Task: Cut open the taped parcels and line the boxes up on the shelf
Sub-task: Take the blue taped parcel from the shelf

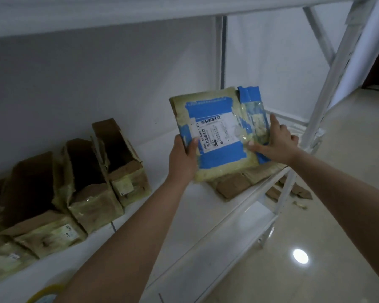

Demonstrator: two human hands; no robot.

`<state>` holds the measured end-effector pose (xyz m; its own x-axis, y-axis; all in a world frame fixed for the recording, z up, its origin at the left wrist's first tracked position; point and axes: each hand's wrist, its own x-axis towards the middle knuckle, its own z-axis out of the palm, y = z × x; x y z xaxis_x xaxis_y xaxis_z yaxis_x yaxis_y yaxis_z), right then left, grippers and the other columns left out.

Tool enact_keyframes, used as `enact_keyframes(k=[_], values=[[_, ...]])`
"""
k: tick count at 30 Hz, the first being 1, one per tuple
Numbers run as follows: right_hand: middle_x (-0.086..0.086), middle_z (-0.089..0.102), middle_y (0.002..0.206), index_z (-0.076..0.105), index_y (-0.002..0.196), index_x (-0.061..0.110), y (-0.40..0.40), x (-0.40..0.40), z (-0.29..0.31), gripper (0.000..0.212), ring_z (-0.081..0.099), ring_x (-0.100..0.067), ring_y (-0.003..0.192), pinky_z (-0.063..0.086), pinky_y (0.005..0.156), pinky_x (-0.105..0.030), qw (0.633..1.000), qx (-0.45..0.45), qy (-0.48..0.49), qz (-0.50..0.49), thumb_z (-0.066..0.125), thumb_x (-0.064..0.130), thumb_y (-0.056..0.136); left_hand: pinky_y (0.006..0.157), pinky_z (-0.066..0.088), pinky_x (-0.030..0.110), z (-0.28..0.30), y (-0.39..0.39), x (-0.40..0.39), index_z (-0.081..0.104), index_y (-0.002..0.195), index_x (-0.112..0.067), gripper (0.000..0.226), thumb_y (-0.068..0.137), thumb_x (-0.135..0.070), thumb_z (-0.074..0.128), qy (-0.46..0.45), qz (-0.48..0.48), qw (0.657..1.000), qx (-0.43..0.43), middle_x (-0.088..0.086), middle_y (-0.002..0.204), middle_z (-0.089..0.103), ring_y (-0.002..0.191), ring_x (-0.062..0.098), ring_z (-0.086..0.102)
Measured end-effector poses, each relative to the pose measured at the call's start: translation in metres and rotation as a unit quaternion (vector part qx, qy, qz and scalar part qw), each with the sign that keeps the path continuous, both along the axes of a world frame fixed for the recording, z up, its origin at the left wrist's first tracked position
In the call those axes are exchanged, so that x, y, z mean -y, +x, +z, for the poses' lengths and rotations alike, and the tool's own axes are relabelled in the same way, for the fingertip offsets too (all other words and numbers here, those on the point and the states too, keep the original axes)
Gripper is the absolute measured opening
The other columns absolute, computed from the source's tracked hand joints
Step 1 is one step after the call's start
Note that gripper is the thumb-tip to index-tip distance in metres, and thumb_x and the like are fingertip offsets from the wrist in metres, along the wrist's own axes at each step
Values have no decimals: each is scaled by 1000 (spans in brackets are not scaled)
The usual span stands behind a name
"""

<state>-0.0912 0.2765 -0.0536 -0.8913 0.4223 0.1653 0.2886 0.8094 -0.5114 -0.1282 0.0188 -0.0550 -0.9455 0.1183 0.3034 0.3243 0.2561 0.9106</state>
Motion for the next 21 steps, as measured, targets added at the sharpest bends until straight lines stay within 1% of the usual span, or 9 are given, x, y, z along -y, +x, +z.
enact_keyframes(k=[2,4,6,8,11,14,16,18,21], values=[[-20,29,153,6,156,14,13,24,4,112,32,-37,140,20,116,-53,992,-41,-114,-24,44,83,77,74,44,17,3,5,32,49,116,-14,21,101,-29,50,-10,-14,1000,-14,-6,109,59,96,10,57],[-16,33,151,15,154,12,28,59,8,105,38,-34,138,34,111,-51,965,-90,-247,-8,39,80,78,76,50,20,1,14,66,49,118,-13,25,101,-31,50,-24,-42,999,-10,-5,111,62,97,9,62],[-5,55,127,35,137,16,44,100,10,82,55,-27,121,51,89,-36,936,-128,-327,24,45,72,79,74,53,16,-4,25,100,49,121,-14,28,100,-33,51,-25,-74,997,4,-6,113,64,101,7,65],[3,59,113,40,122,25,56,137,4,63,61,-21,108,52,86,-35,917,-152,-368,32,51,68,78,71,51,9,-7,34,131,47,128,-17,34,98,-34,53,-43,-94,995,5,-11,115,63,101,-3,63],[2,60,119,43,121,27,74,184,-6,50,63,-17,106,53,93,-40,897,-197,-394,37,59,56,84,74,50,7,-7,41,172,40,136,-26,40,98,-33,53,-74,-109,991,3,-11,123,59,101,-10,59],[2,63,121,44,137,22,92,214,-7,61,66,-11,106,57,88,-33,892,-200,-394,92,58,52,86,95,52,32,-5,46,206,36,141,-31,48,97,-37,54,-86,-106,990,22,-7,134,57,115,7,57],[-7,59,132,37,146,27,103,226,-6,70,61,-23,118,54,95,-41,894,-177,-390,135,58,50,84,102,49,44,-3,52,228,35,142,-31,52,96,-36,58,-93,-106,989,31,-5,136,57,122,15,56],[-3,62,130,39,142,43,109,238,-2,60,62,-21,118,54,93,-36,894,-157,-378,182,58,46,86,104,47,46,3,63,251,37,141,-32,54,93,-36,61,-69,-113,991,30,-7,137,57,126,14,54],[15,67,121,36,130,66,121,269,10,46,63,-7,114,55,87,-24,894,-111,-371,224,52,48,90,103,48,42,13,83,285,50,133,-33,50,89,-54,59,-14,-105,994,38,-10,129,63,120,9,59]])
